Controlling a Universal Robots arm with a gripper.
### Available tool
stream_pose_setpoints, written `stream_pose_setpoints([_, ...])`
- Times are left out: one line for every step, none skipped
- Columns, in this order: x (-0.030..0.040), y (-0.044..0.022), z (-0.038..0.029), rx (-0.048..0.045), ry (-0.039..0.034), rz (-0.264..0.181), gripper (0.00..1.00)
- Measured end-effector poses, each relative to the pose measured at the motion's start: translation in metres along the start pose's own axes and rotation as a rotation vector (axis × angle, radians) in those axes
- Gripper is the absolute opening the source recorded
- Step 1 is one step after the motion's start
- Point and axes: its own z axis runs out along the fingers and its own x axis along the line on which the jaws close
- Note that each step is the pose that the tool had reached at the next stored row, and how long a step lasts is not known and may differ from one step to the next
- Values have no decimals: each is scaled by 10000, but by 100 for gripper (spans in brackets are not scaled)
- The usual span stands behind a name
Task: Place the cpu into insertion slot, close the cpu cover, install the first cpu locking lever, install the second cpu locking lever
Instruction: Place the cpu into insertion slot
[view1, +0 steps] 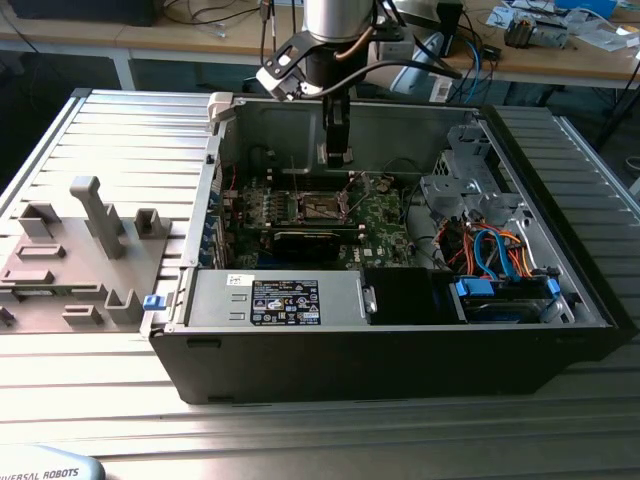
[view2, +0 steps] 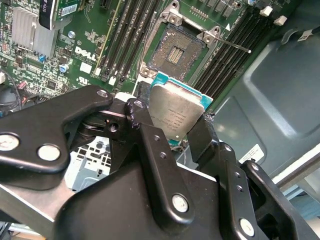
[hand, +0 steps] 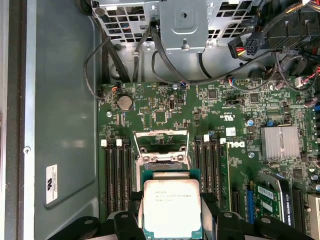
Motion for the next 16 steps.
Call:
stream_pose_setpoints([0, 0, 2, 0, 0, 0, 54])
stream_pose_setpoints([0, 0, 4, 0, 0, 0, 54])
stream_pose_setpoints([0, -1, 6, 0, 0, 0, 54])
stream_pose_setpoints([0, -1, 8, 0, 0, 0, 54])
stream_pose_setpoints([0, -1, 9, 0, 0, 0, 54])
stream_pose_setpoints([0, -1, 10, 0, 0, 0, 54])
stream_pose_setpoints([0, -1, 13, 0, 0, 0, 54])
stream_pose_setpoints([0, -1, 14, 0, 0, 0, 54])
stream_pose_setpoints([0, -1, 15, 0, 0, 0, 54])
stream_pose_setpoints([0, -1, 17, 0, 0, 0, 54])
stream_pose_setpoints([0, -1, 18, 0, 0, 0, 54])
stream_pose_setpoints([0, -2, 20, 0, 0, 0, 54])
stream_pose_setpoints([0, -2, 21, 0, 0, 0, 54])
stream_pose_setpoints([0, -2, 23, 0, 0, 0, 54])
stream_pose_setpoints([0, -2, 24, -1, 1, 0, 54])
stream_pose_setpoints([0, -2, 27, 0, 1, 0, 54])
